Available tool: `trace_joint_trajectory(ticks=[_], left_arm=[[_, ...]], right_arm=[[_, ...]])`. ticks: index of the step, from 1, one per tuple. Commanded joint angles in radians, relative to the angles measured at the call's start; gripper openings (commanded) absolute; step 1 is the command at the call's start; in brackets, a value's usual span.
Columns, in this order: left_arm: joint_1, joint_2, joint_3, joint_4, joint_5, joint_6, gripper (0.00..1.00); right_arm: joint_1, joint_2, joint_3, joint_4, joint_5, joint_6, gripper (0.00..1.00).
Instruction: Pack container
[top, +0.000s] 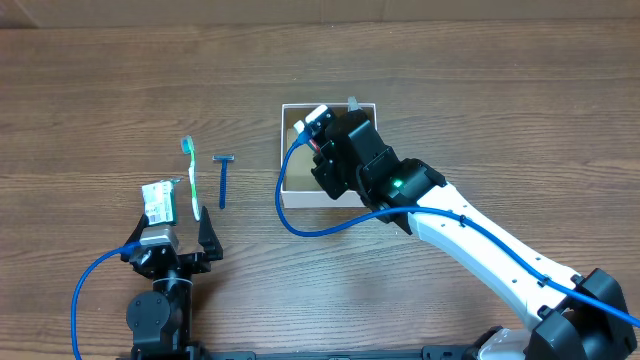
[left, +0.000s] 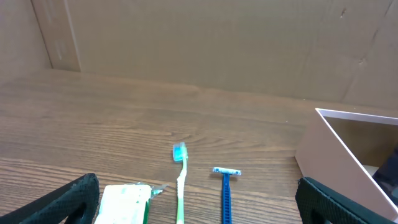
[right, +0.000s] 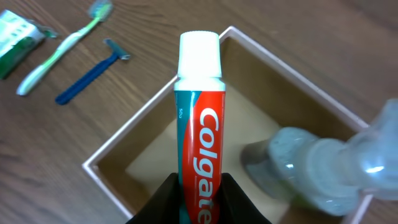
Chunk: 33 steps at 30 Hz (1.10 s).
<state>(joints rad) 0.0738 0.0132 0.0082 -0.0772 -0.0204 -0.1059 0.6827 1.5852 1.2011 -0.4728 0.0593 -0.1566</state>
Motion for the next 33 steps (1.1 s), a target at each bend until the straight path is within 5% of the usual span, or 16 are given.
trace_joint_trajectory(ticks=[1,5,8,12,18,20,25,33], left_arm=[[-0.002,-0.008,-0.003,0.003,-0.005,-0.014,1.0],[-0.002,-0.008,-0.003,0.003,-0.005,-0.014,1.0],[-0.002,-0.008,-0.003,0.003,-0.005,-0.014,1.0],[-0.002,-0.008,-0.003,0.003,-0.006,-0.014,1.0],[-0.002,-0.008,-0.003,0.003,-0.005,-0.014,1.0],[-0.002,-0.008,-0.003,0.003,-0.005,-0.014,1.0],[-0.002,-0.008,-0.003,0.003,-0.005,-0.014,1.0],[-0.002,-0.008,-0.003,0.003,-0.005,-0.014,1.0]], right_arm=[[0.002,0.026,0.024,0.022,0.056,-0.084,0.21],[0.002,0.035,0.023,0.016,0.052,-0.079,0.22],[0.002,0.035,0.023,0.007,0.053,-0.08,0.49],[0.002,0.032,0.023,0.003,0.053,-0.079,0.64],[0.003,-0.09,0.025,-0.069,0.053,-0.013,0.66],[0.003,-0.2,0.025,-0.101,0.089,0.089,0.77],[0.002,-0.554,0.025,-0.284,0.533,0.287,0.81],[0.002,-0.845,0.025,-0.477,0.78,0.514,0.82]])
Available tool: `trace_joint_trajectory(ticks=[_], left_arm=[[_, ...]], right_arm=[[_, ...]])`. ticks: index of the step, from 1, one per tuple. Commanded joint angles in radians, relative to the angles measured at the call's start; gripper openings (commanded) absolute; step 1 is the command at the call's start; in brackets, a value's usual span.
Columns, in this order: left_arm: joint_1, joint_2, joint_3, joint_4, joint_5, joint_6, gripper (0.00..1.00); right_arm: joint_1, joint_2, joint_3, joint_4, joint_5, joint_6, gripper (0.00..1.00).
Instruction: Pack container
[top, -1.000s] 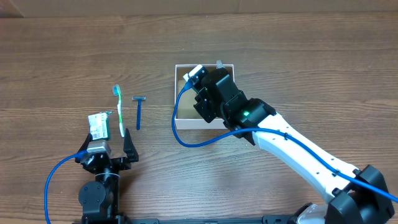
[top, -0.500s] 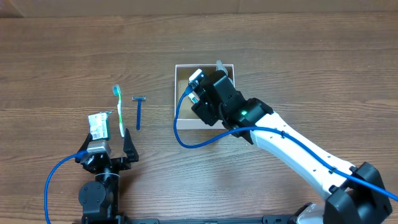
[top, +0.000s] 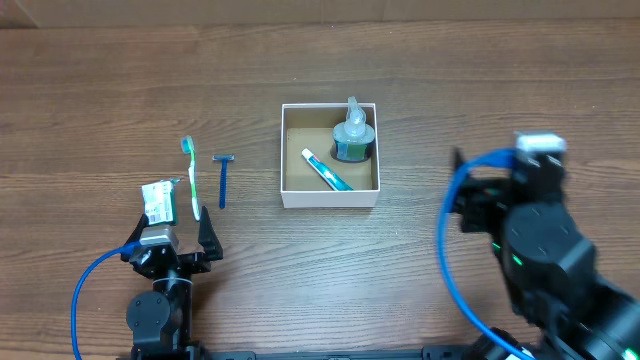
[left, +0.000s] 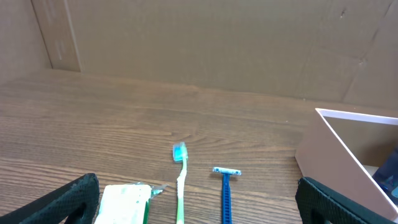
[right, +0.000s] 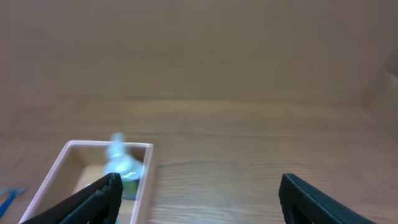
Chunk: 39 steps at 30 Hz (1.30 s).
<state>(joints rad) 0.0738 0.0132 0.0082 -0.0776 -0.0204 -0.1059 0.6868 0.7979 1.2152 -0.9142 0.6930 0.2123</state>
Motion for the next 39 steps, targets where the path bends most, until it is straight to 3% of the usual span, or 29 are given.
trace_joint_trajectory(ticks=[1,10,15,20,24,26,27,32,39], left_arm=[[-0.002,-0.008,-0.003,0.003,-0.005,-0.014,1.0],[-0.002,-0.008,-0.003,0.003,-0.006,-0.014,1.0],[-0.002,-0.008,-0.003,0.003,-0.005,-0.014,1.0],[-0.002,-0.008,-0.003,0.003,-0.005,-0.014,1.0],[-0.002,-0.008,-0.003,0.003,-0.005,-0.014,1.0],[-0.002,-0.008,-0.003,0.003,-0.005,-0.014,1.0],[-0.002,-0.008,-0.003,0.003,-0.005,-0.014,1.0],[-0.002,-0.008,-0.003,0.003,-0.005,-0.014,1.0],[-0.002,-0.008,-0.003,0.003,-0.005,-0.014,1.0]], right_arm=[[-0.002,-0.071,0.011,-0.053,0.146,0.155,0.82],[-0.01,-0.075,0.01,-0.124,0.211,0.252,0.86],[-0.063,-0.071,0.01,-0.124,0.135,0.253,0.88],[-0.169,-0.02,0.01,-0.101,-0.005,0.223,0.88],[-0.29,0.117,0.01,-0.095,-0.106,0.176,0.9],[-0.375,0.215,0.01,-0.087,-0.166,0.145,0.92],[-0.43,0.272,0.01,-0.088,-0.196,0.142,1.0],[-0.663,0.468,0.01,-0.083,-0.412,0.139,1.0],[-0.77,0.538,0.01,-0.079,-0.448,0.131,1.0]])
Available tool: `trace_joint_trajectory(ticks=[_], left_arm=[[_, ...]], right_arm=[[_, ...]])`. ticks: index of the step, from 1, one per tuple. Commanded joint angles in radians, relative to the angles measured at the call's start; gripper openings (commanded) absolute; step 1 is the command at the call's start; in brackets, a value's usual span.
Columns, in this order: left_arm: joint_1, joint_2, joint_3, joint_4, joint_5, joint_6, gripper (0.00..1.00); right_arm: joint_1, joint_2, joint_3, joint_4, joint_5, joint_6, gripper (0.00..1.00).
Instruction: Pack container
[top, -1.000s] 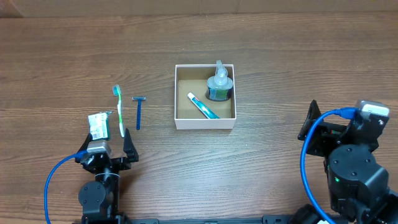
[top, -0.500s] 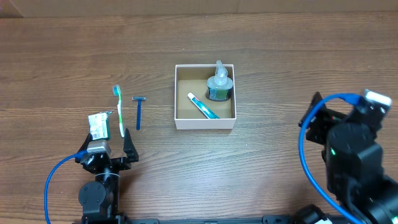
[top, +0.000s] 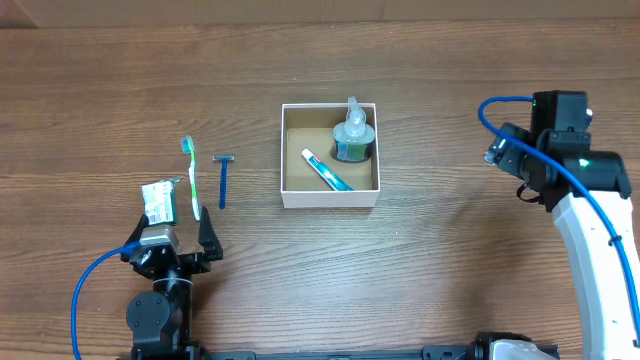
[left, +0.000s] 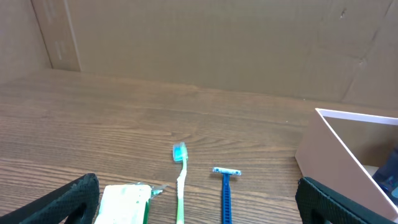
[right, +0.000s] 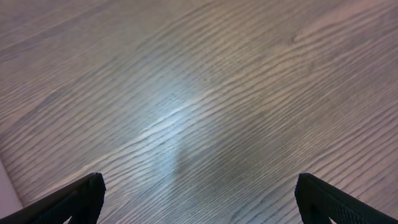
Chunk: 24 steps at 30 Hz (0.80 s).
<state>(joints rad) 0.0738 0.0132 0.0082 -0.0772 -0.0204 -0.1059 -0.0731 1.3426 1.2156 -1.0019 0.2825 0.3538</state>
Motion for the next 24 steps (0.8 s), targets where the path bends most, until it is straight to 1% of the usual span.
trace_joint_trajectory(ticks=[1,16,17,18,19,21,23,24], left_arm=[[-0.002,-0.008,-0.003,0.003,-0.005,-0.014,1.0],[-0.002,-0.008,-0.003,0.01,-0.005,-0.014,1.0],[-0.003,-0.008,-0.003,0.008,0.032,-0.034,1.0],[-0.003,-0.008,-0.003,0.008,0.132,-0.108,1.0],[-0.003,-0.007,-0.002,0.018,0.231,-0.214,1.0],[-0.004,-0.007,-0.002,0.028,0.352,-0.371,1.0],[-0.004,-0.007,-0.002,0.039,0.498,-0.503,1.0],[-0.004,-0.007,-0.002,0.045,0.539,-0.542,1.0]], right_arm=[[-0.01,-0.007,0.01,0.009,-0.038,-0.01,1.0],[-0.01,-0.007,0.01,0.009,-0.038,-0.01,1.0],[-0.01,-0.007,0.01,0.009,-0.038,-0.01,1.0],[-0.01,-0.007,0.01,0.009,-0.038,-0.01,1.0],[-0.01,-0.007,0.01,0.009,-0.038,-0.01,1.0],[-0.01,-0.007,0.01,0.009,-0.038,-0.01,1.0],[-0.01,-0.007,0.01,0.009,-0.038,-0.01,1.0],[-0.01,-0.007,0.01,0.009,-0.038,-0.01,1.0]])
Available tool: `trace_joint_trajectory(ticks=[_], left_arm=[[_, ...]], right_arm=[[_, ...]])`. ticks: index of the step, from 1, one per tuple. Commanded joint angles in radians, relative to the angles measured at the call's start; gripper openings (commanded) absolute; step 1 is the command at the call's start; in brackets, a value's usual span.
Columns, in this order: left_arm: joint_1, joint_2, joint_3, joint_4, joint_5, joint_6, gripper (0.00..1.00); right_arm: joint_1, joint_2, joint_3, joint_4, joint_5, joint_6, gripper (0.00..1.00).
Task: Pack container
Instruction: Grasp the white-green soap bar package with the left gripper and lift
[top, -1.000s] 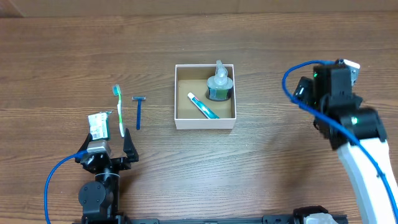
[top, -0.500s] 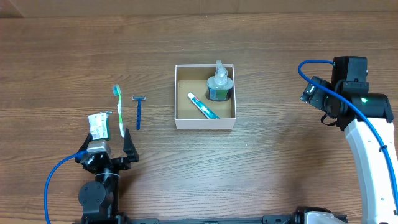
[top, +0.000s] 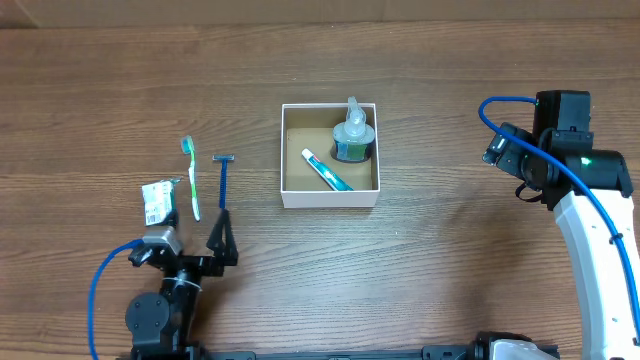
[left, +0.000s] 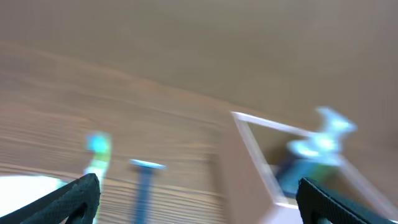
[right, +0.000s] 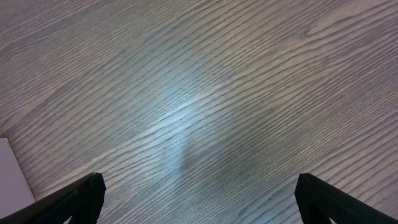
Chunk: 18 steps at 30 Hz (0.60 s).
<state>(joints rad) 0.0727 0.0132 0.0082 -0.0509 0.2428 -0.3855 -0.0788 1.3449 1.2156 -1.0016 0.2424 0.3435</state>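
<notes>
The white-rimmed box (top: 330, 197) sits mid-table and holds a toothpaste tube (top: 325, 170) and a clear pump bottle (top: 353, 136). To its left lie a green toothbrush (top: 190, 180), a blue razor (top: 222, 180) and a green-and-white packet (top: 157, 203). My left gripper (top: 188, 250) is open and empty, just in front of those three items. In the blurred left wrist view the razor (left: 144, 177), toothbrush (left: 96, 152), box (left: 252, 146) and bottle (left: 317, 149) show ahead of the left gripper (left: 199, 199). My right gripper (top: 508, 165) is open and empty over bare wood, right of the box.
The wooden table (top: 450, 70) ends at a cardboard wall along the far side. The right wrist view shows wood grain under the right gripper (right: 199, 199), with a sliver of the box's corner (right: 9, 171) at the left edge.
My left gripper has shifted right and turned toward the box, leaving the packet uncovered. Its view is now blurred and takes in the box and bottle. The right arm has barely moved.
My right gripper was shut on the toothpaste tube above the box. Then the tube lay in the box and the gripper was open, well to the right. It then hung over bare wood at the right. The left gripper stayed still until now.
</notes>
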Motion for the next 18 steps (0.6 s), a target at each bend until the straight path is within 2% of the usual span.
trace_joint_trajectory(ticks=[1,5,9,13,15,18], left_arm=[[-0.003,-0.007,-0.002,0.026,0.336,-0.27,1.0],[-0.003,-0.007,0.031,0.017,0.388,-0.238,1.0],[-0.003,-0.003,0.211,-0.099,0.303,-0.164,1.0],[-0.003,0.121,0.546,-0.461,0.011,-0.06,1.0],[-0.003,0.288,0.737,-0.701,-0.201,0.051,1.0],[-0.003,0.528,0.886,-0.867,-0.279,0.142,1.0]], right_arm=[[-0.004,-0.009,0.01,0.008,0.002,0.0,1.0],[-0.004,-0.009,0.01,0.008,0.002,0.0,1.0],[-0.004,-0.009,0.01,0.008,0.002,0.0,1.0],[-0.004,-0.009,0.01,0.008,0.002,0.0,1.0],[-0.004,-0.009,0.01,0.008,0.002,0.0,1.0],[-0.004,-0.009,0.01,0.008,0.002,0.0,1.0]])
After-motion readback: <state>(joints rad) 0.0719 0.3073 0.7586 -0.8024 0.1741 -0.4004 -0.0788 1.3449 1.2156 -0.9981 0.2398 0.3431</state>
